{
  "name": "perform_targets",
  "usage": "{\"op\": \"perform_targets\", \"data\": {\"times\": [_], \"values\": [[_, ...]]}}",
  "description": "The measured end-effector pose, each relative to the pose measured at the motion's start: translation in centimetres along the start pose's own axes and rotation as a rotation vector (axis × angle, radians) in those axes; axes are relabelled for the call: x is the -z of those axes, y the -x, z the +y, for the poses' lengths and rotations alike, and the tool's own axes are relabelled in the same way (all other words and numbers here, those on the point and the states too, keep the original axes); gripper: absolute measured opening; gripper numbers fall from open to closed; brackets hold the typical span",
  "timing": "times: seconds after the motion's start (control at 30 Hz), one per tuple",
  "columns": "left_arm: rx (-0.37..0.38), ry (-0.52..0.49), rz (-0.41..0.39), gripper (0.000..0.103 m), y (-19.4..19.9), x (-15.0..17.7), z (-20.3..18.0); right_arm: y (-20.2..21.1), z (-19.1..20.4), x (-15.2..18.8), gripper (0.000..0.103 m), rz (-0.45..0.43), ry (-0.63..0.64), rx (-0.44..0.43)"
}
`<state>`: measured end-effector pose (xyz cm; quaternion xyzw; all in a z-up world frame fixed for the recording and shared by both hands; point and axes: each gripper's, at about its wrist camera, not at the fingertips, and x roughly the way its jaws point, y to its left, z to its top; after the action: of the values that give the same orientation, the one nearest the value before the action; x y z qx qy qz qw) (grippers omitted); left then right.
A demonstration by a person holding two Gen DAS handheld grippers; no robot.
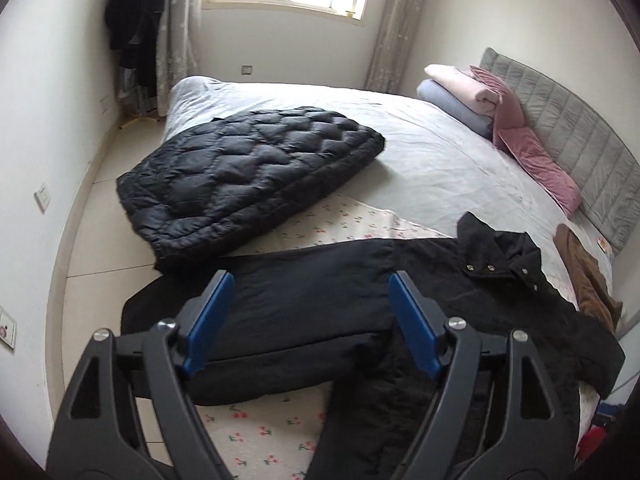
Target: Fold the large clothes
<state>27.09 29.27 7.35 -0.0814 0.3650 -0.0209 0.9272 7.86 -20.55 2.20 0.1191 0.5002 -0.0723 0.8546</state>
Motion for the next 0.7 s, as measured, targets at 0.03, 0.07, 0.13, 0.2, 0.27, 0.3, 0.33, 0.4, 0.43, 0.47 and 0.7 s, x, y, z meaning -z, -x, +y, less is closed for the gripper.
{"op": "perform_targets", "data": {"times": [0.03,0.07,0.13,0.2,0.27,0.3,0.33,0.4,0.43,0.47,0.7], "values": [[0.029,-0.051,0.016,0.08,-0.5,-0.6,-2.6,0.3,0.0,-1.2,0.08,0.009,-0.004,-0.021],[0.055,-0.096,0.027,0.08,-0.9,-1.1,-4.9,0.4,-0.1,-2.4,0.08,0.016,-0.012,-0.044],[0.095,-0.17,0.04,0.08,-2.0,-1.8,-9.1,0.3,-0.4,-4.6,0.08,0.013,-0.049,-0.073],[0.132,-0.234,0.057,0.08,-3.5,-2.1,-13.0,-0.5,-0.4,-7.1,0.08,0.0,-0.063,-0.091],[0.175,-0.287,0.071,0.08,-6.1,-1.9,-16.9,-2.0,-0.7,-9.5,0.08,-0.037,-0.077,-0.148],[0.197,-0.302,0.074,0.08,-7.3,-1.7,-18.5,-3.2,-0.9,-10.7,0.08,-0.056,-0.088,-0.176],[0.225,-0.318,0.082,0.08,-8.8,-1.5,-20.4,-4.4,-1.3,-12.0,0.08,-0.079,-0.093,-0.205],[0.281,-0.337,0.101,0.079,-11.8,-0.6,-23.7,-7.4,-2.0,-14.3,0.08,-0.122,-0.105,-0.26],[0.312,-0.346,0.105,0.074,-13.4,-0.2,-25.0,-9.1,-2.4,-15.5,0.08,-0.134,-0.114,-0.284],[0.339,-0.355,0.109,0.07,-15.0,0.3,-26.2,-10.7,-2.8,-16.5,0.079,-0.146,-0.123,-0.313],[0.422,-0.29,0.171,0.026,-24.5,2.4,-29.0,-23.1,-6.6,-22.3,0.058,-0.144,-0.292,-0.547]]}}
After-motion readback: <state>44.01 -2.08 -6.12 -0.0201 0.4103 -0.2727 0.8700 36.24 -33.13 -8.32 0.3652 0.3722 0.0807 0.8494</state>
